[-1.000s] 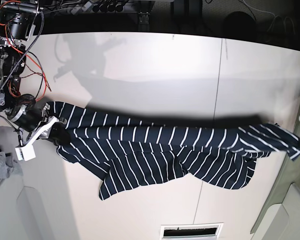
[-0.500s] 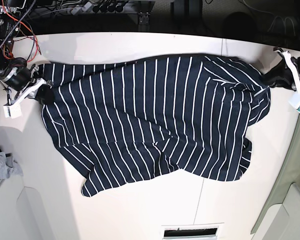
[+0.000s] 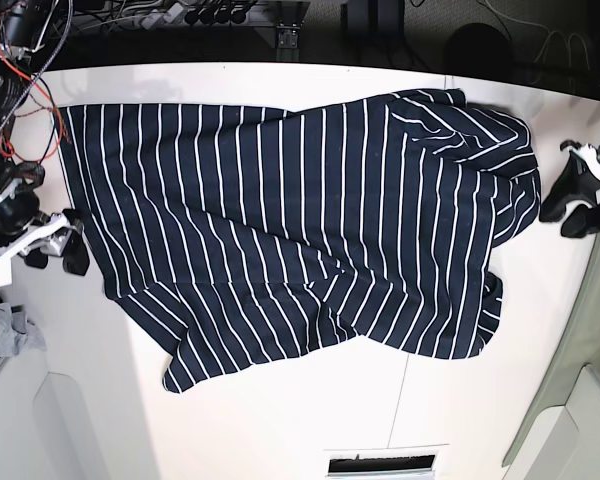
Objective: Layout the t-shirt on the table in an organized manner, then fold the t-shirt properly
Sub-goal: 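Regrasp the shirt edges with both grippers and pull them apart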
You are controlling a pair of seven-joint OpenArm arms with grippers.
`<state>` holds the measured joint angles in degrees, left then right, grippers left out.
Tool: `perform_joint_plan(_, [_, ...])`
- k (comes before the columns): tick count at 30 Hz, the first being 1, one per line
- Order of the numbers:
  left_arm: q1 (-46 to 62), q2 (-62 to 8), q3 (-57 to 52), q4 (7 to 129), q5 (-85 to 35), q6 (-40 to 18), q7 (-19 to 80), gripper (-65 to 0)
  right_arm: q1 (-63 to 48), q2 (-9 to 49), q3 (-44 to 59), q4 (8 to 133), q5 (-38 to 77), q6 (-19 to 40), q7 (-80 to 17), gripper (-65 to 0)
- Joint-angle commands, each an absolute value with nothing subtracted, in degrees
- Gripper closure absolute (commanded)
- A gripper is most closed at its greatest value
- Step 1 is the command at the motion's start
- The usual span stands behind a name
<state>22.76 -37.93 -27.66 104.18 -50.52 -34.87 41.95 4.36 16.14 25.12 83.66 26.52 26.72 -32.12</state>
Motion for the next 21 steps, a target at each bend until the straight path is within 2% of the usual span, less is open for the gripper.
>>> perform_joint_plan(1, [21.3, -38.9, -27.6, 103.3, -48.9, -33.8, 40.2, -31.8, 6.5, 16.6, 25.1, 83.7, 26.0, 26.7, -31.0, -44.7])
perform_joint_plan(4, [15.3, -38.9, -24.4, 95.8, -44.9, -30.9, 38.0, -31.8, 11.6, 16.0, 24.0, 78.5, 23.3, 24.7, -30.2, -44.7])
perform_joint_plan(10, [-1.3, -38.0, -12.3, 75.6, -44.1, -30.8, 34.0, -31.8, 22.6, 16.0, 20.0, 56.1, 19.2, 22.7, -19.6, -44.7])
perform_joint_plan(16, [-19.3, -31.3, -3.6, 50.4, -40.6, -30.8, 28.0, -31.8, 30.1, 14.7, 13.0, 36.4, 15.5, 22.5, -11.9, -44.5])
perform_joint_plan(20, [-27.6, -26.5, -2.3, 37.2, -36.4, -30.9, 24.1, -31.8, 30.8, 11.9, 8.7, 32.3, 15.2, 22.7, -12.0, -44.5])
perform_joint_plan(21, [-28.7, -25.4, -2.3, 35.4, -35.3, -30.9, 23.7, -31.7, 30.5, 11.2, 8.0, 32.3, 14.9, 22.7, -11.9, -42.8])
